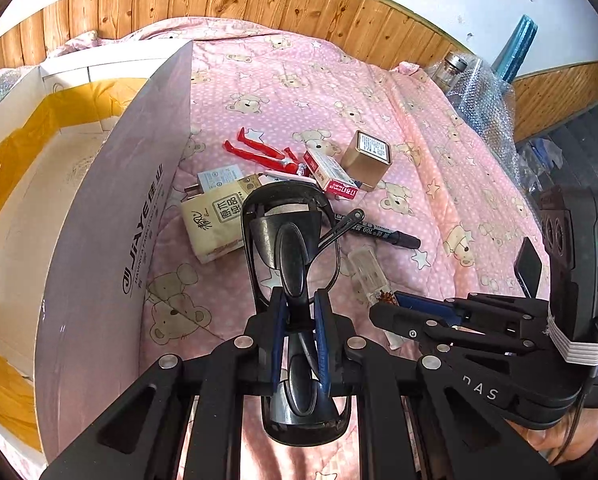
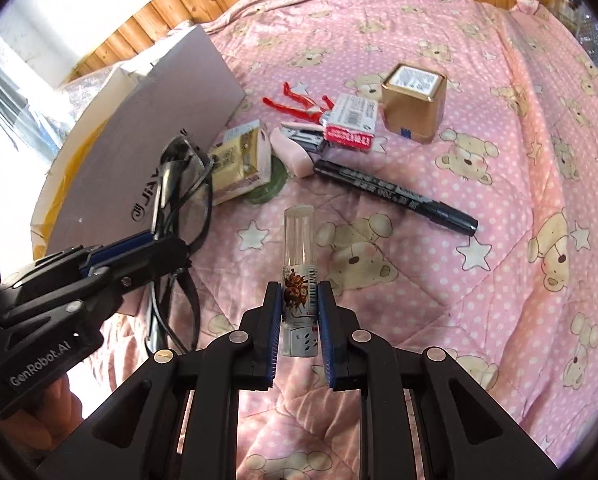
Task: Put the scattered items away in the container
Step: 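Lift the sunglasses and tube and carry both over the white box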
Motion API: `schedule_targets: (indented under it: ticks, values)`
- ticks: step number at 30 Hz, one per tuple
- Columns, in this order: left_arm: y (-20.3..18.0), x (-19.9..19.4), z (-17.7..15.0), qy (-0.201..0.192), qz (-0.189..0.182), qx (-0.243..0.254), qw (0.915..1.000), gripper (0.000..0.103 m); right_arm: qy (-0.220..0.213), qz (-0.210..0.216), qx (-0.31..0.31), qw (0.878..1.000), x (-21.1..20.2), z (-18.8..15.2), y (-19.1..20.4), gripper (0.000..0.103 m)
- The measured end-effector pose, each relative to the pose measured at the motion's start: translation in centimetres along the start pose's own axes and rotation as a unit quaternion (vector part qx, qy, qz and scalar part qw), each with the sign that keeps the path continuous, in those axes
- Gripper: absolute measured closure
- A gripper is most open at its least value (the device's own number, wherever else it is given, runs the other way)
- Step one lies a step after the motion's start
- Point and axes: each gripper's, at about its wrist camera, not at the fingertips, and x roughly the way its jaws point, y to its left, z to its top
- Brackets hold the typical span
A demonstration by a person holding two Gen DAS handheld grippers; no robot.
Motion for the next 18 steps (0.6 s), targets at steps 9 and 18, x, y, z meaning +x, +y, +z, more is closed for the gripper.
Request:
schedule_targets:
  ticks: [9,18]
  values:
    - [0.0,-1.7,1.7,-0.02,-0.004,0.003,0.9998,0.089,-0.011,-0.002,-0.016,1.0,-1.0,1.6,2.6,0.084]
    - [1.0,-3.5,3.1,-0.039,-0.011,-0.002,0.9992,0.089,-0.022,0.005,-0.025,0.999,-1.5,3.0,5.4,0.084]
